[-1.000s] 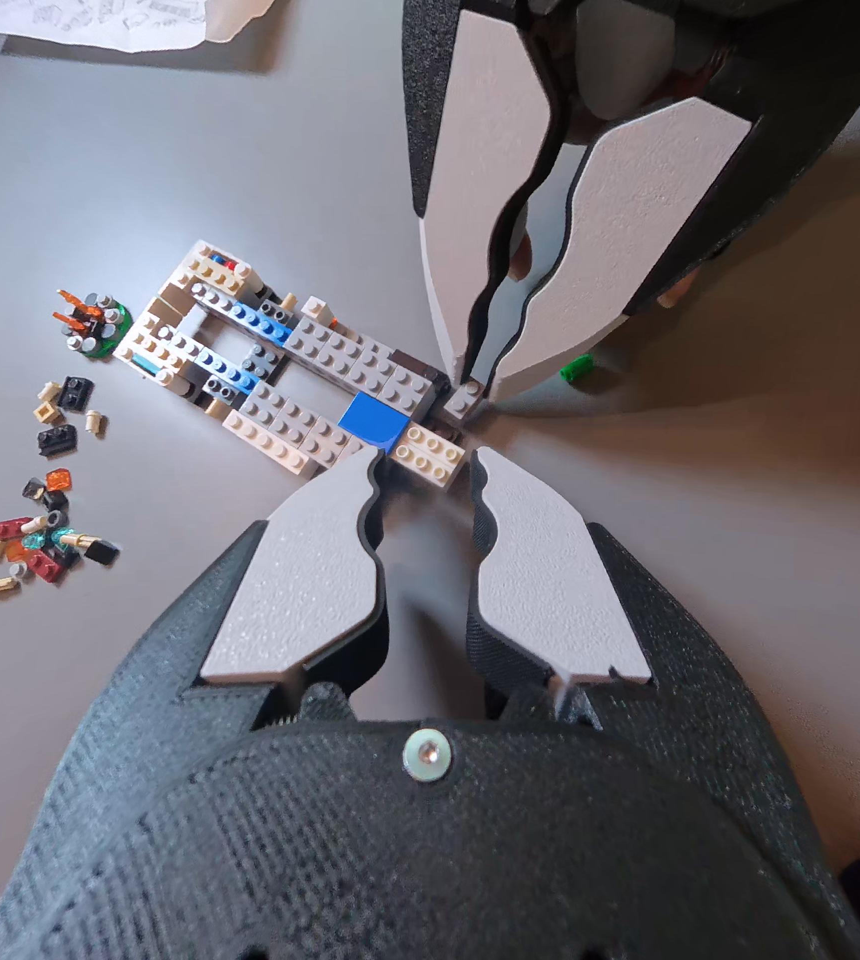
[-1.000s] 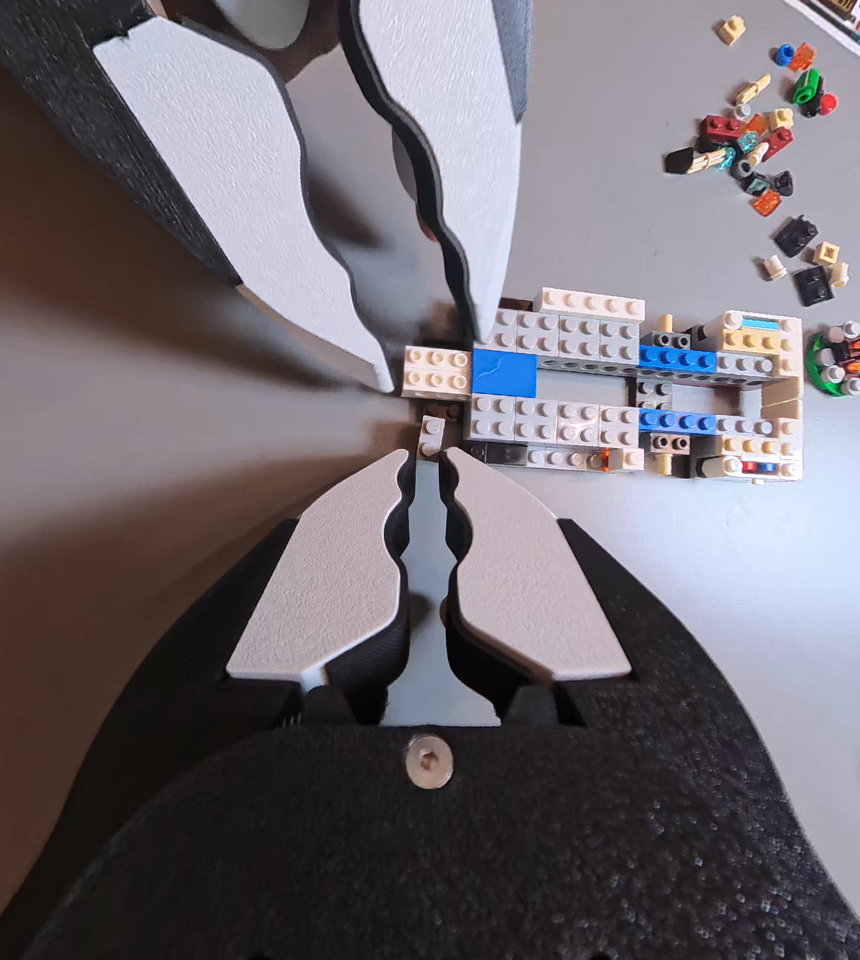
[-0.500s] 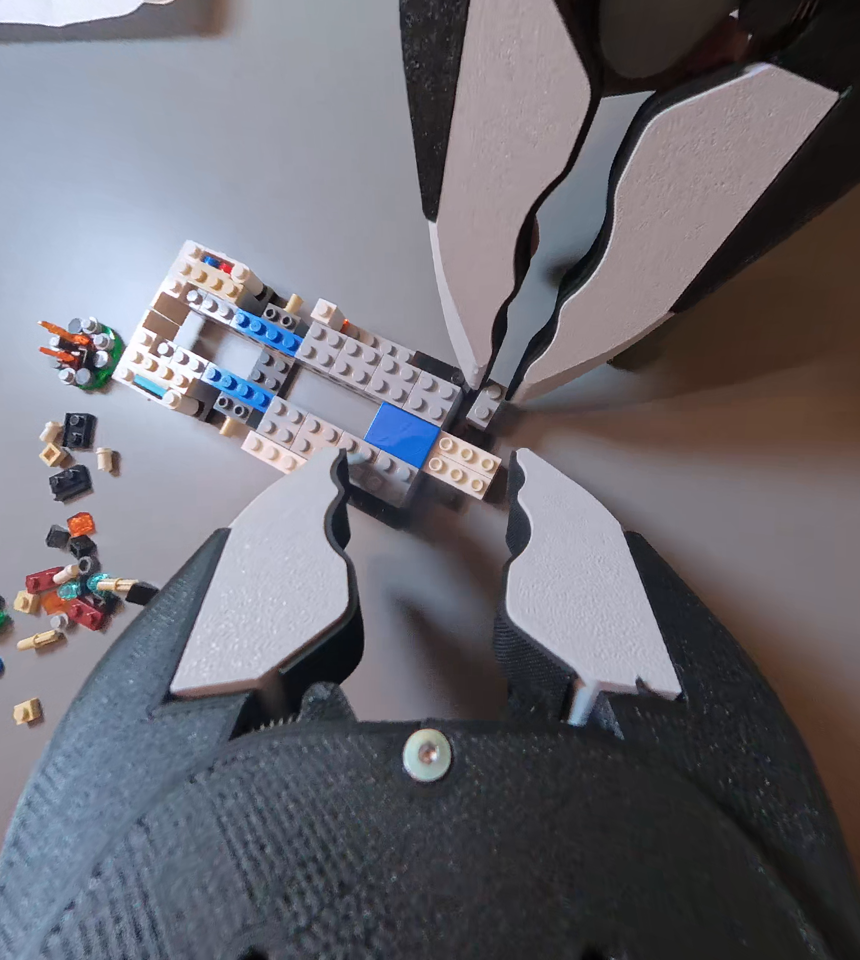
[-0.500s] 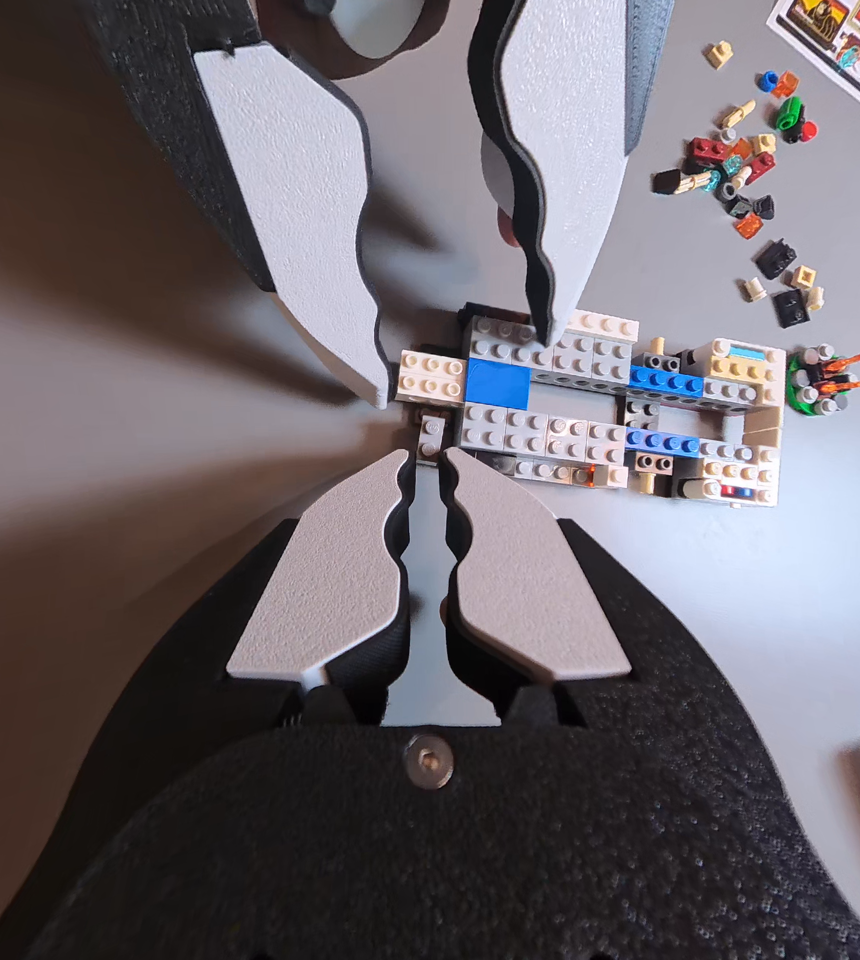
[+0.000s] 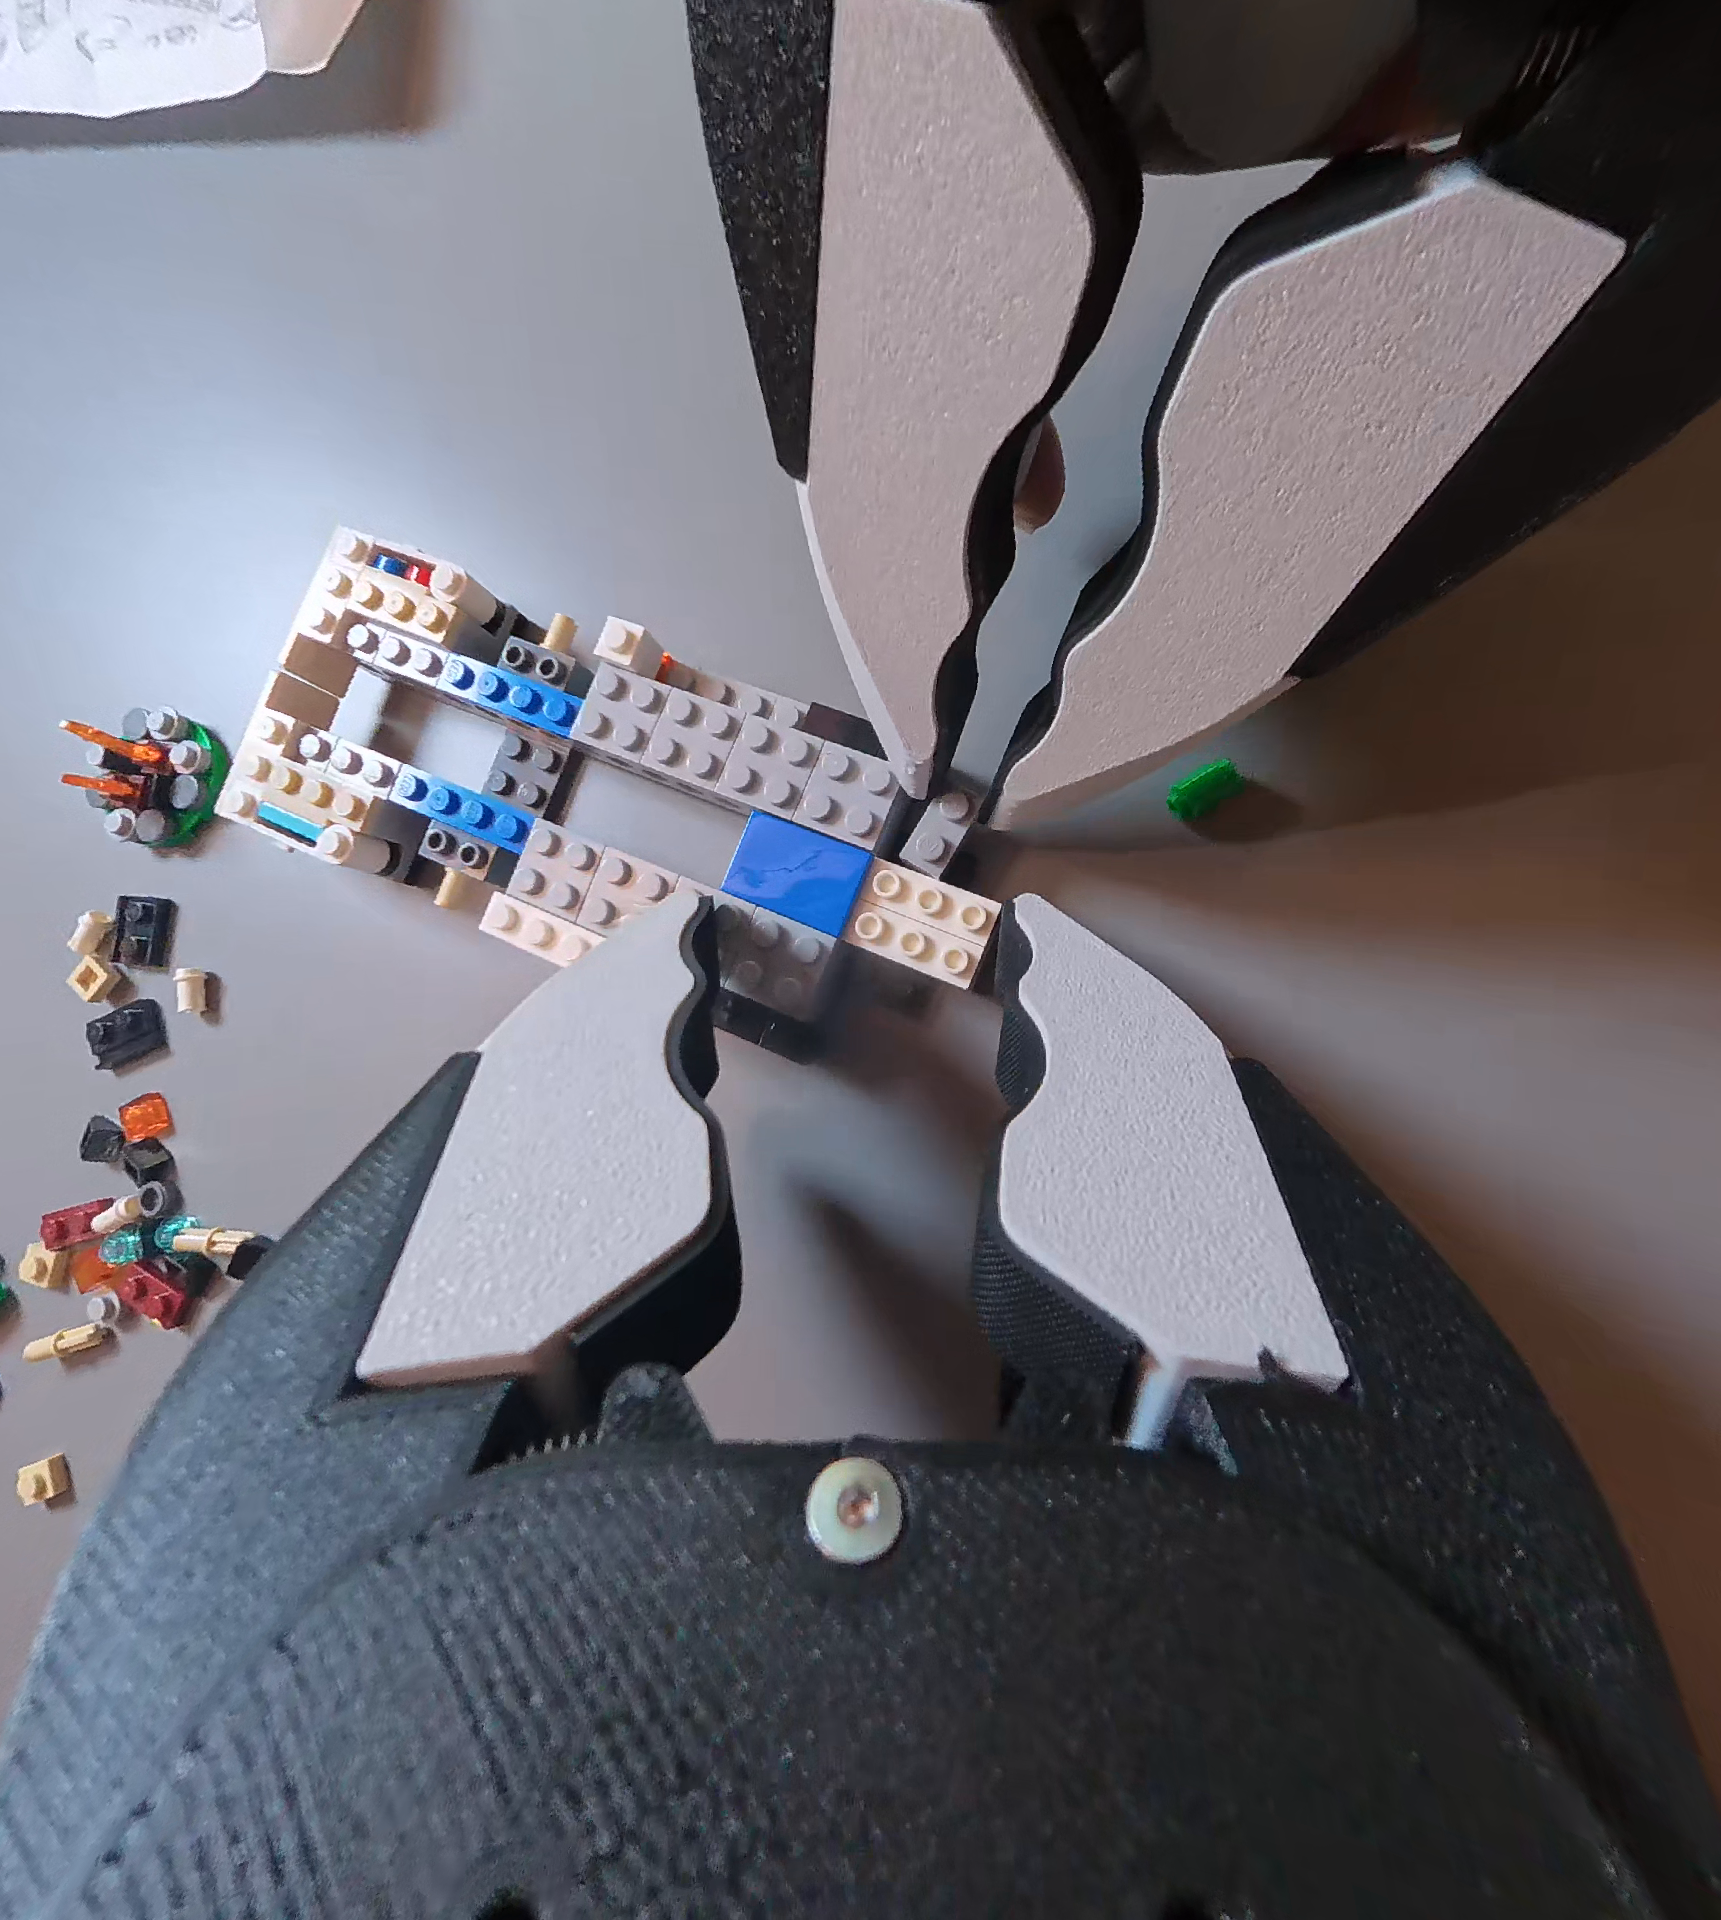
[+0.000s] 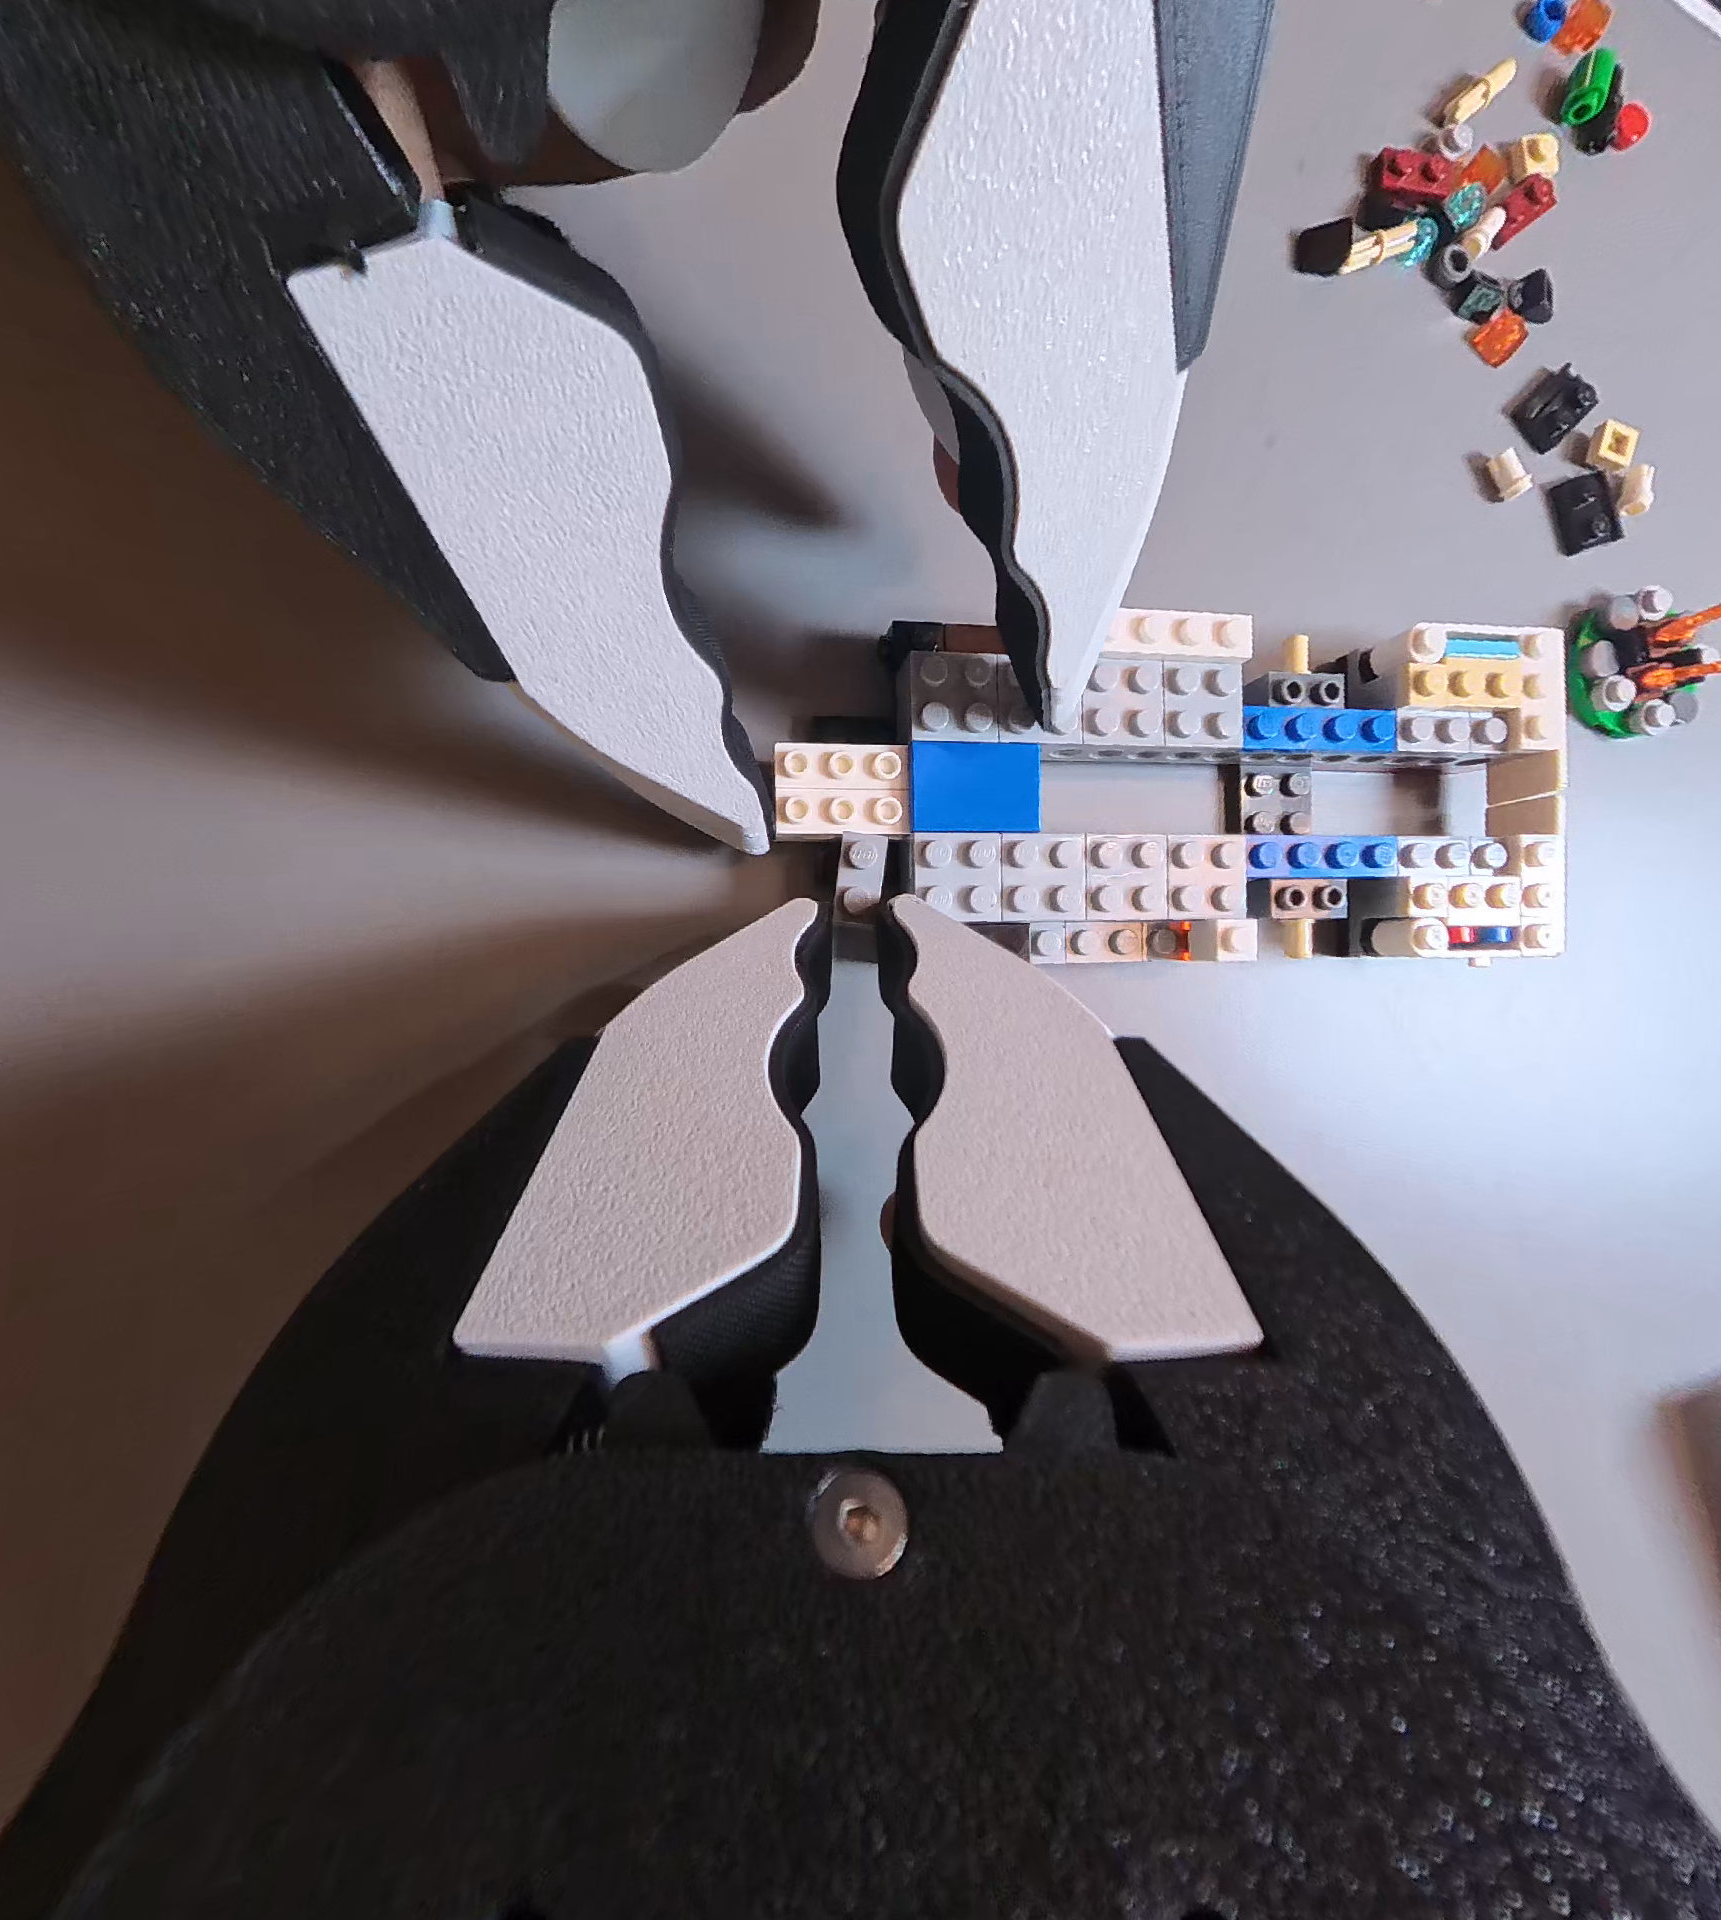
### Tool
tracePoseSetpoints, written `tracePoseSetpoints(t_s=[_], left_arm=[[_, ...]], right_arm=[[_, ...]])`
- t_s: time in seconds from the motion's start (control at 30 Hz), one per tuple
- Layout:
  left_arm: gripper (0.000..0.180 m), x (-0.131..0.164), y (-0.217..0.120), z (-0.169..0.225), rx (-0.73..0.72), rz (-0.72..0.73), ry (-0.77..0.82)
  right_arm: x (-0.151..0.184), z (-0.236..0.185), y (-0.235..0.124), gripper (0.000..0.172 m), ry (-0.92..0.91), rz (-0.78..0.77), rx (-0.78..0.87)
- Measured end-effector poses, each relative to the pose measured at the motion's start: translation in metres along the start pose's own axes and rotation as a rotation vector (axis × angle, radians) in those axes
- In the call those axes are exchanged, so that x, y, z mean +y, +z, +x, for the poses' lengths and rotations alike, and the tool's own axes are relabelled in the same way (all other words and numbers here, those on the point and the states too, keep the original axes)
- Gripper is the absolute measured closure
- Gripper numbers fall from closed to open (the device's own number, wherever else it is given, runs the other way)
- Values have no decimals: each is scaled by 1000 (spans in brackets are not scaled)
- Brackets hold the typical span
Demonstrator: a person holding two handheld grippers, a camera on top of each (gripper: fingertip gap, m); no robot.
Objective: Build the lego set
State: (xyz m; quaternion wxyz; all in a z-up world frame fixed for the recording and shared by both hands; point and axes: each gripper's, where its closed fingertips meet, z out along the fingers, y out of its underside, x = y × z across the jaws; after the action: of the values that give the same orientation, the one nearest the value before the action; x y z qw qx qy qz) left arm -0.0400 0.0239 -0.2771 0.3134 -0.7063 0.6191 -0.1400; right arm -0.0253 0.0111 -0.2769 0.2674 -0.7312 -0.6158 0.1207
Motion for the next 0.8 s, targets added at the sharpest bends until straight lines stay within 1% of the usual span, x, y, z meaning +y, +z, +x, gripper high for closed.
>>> tracePoseSetpoints(t_s=[0.17, 0.33, 0.5, 0.8], left_arm=[[129, -2, 1, 1, -5, 9, -38], [130, -7, 1, 0, 5, 62, -137], [130, -8, 2, 0, -11, 52, -157], [130, -8, 2, 0, -20, 53, -159]], right_arm=[[2, 1, 0, 163, 11, -8, 26], [3, 4, 0, 163, 42, 25, 65], [3, 5, 0, 163, 44, 40, 86], [0, 7, -2, 163, -15, 58, 118]])
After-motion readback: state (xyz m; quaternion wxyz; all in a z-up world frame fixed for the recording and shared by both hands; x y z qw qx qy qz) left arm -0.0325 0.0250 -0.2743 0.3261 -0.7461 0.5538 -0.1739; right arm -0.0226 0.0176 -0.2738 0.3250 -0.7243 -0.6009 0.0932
